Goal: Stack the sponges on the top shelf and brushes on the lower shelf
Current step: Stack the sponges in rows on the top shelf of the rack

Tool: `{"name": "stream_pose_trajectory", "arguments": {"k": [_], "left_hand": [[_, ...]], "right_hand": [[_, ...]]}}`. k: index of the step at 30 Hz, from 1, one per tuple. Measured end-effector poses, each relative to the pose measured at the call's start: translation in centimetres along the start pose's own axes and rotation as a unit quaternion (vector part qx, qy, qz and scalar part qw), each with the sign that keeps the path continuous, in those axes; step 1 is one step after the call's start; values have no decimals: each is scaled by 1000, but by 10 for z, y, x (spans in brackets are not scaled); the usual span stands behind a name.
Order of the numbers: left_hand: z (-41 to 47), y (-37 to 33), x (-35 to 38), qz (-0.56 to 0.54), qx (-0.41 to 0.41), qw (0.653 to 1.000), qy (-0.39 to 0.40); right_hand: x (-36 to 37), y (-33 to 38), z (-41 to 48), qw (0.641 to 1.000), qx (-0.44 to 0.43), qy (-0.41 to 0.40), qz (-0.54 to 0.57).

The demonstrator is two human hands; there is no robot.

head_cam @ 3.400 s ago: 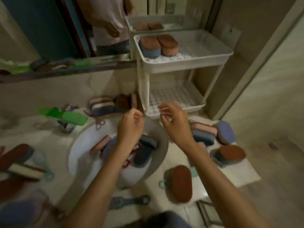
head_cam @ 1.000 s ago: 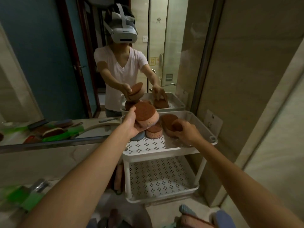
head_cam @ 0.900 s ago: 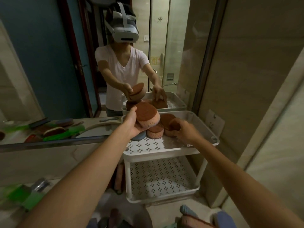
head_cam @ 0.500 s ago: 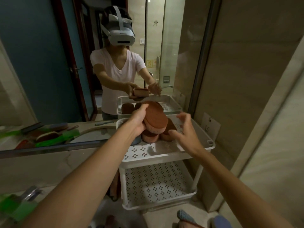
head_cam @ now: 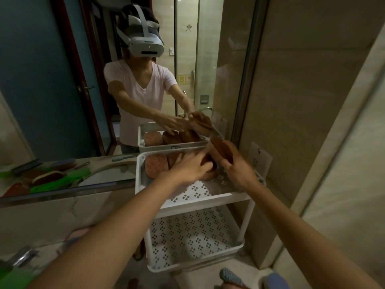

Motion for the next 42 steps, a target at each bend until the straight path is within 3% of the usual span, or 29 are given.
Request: {"name": "stream_pose_trajectory", "arguments": {"k": [2, 4, 7, 9, 13, 20, 23, 26, 31, 36, 39, 42], "left_hand": [[-6, 11, 9, 144, 27, 988, 50], [-8, 17, 11, 183, 35, 982, 39], [-9, 19, 11, 197, 44, 979, 23], [-8, 20, 12, 198, 45, 979, 19], [-9, 19, 13, 199, 39, 979, 17], [-6, 19, 13, 190, 28, 981, 29], [0, 13, 5, 99, -25, 992, 74], [4, 6, -11, -102, -100, 990, 4], [-14, -13, -41, -139, -95, 973, -160], [-69, -19, -57, -212, -103, 944, -231], [-124, -26, -46, -244, -112, 927, -263], [-178, -26, -9, -274, -152, 920, -233]], "right_hand": [[4, -6, 7, 1000, 17, 8, 8], [8, -10, 13, 1000, 12, 18, -3], [12, -13, 18, 999, 0, 30, -27], [14, -17, 20, 992, -4, 49, -120], [19, -17, 16, 942, -20, 124, -310], [15, -1, 7, 903, -38, 142, -403], [10, 4, 8, 909, -20, 147, -389], [7, 16, 3, 923, -49, 109, -366], [-1, 43, -20, 947, -157, 16, -279], [-9, 64, -84, 981, -132, -104, -101], [-3, 61, -134, 985, -123, -105, -50], [5, 47, -181, 993, -101, -57, -8]]}}
Point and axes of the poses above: each hand's wrist, its own z-axis towards the middle knuckle, its own x-axis out of the palm, y = z × x, the point moved 1 cm from there along z, towards the middle knuckle, and after that the axes turned 9 degrees about -y, right-handed, at the moved point
